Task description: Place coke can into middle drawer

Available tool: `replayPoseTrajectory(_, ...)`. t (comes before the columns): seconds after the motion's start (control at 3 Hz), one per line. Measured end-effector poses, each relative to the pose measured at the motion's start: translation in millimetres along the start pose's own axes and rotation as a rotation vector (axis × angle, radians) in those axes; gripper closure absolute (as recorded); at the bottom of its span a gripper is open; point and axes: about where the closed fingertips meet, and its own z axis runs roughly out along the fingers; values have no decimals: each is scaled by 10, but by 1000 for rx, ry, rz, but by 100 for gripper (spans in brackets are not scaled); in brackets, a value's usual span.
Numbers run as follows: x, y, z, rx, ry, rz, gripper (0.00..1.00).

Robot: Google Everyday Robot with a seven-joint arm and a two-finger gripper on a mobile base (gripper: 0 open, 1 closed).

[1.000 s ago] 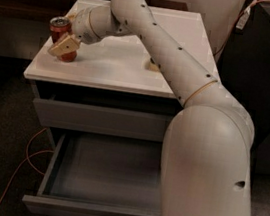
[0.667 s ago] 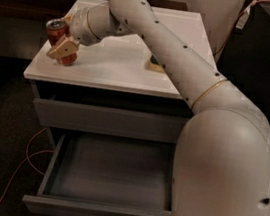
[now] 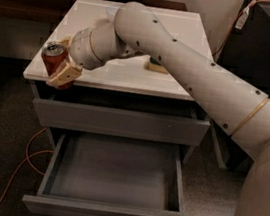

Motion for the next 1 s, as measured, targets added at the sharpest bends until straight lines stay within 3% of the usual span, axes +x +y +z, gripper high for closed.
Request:
replayPoseTrajectory(0.67, -234, 873, -212, -1, -62, -105, 100)
replayPoseTrajectory(1.0, -214, 1200, -271, 7, -90, -106, 100)
